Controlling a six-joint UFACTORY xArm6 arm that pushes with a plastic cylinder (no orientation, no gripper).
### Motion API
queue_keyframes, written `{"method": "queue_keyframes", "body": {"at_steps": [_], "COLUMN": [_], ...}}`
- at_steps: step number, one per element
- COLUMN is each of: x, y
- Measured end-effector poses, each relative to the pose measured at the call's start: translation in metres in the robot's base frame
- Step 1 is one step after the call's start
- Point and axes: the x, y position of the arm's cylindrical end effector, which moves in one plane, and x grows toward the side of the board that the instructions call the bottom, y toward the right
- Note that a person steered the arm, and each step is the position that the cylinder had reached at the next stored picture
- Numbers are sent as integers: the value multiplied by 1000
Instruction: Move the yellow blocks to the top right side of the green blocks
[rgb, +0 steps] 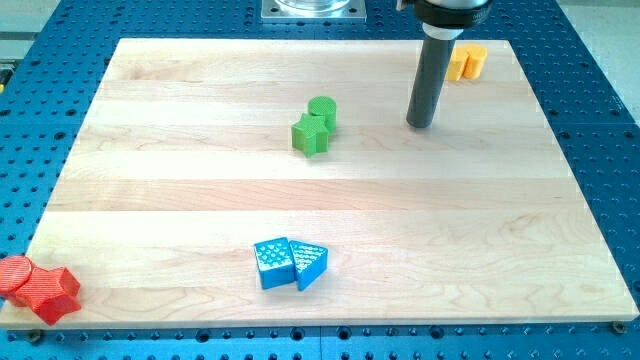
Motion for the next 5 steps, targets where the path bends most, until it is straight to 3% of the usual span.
{"method": "queue_keyframes", "body": {"at_steps": [3,4,5], "x": [3,9,34], "y": [-5,-44,-37]}}
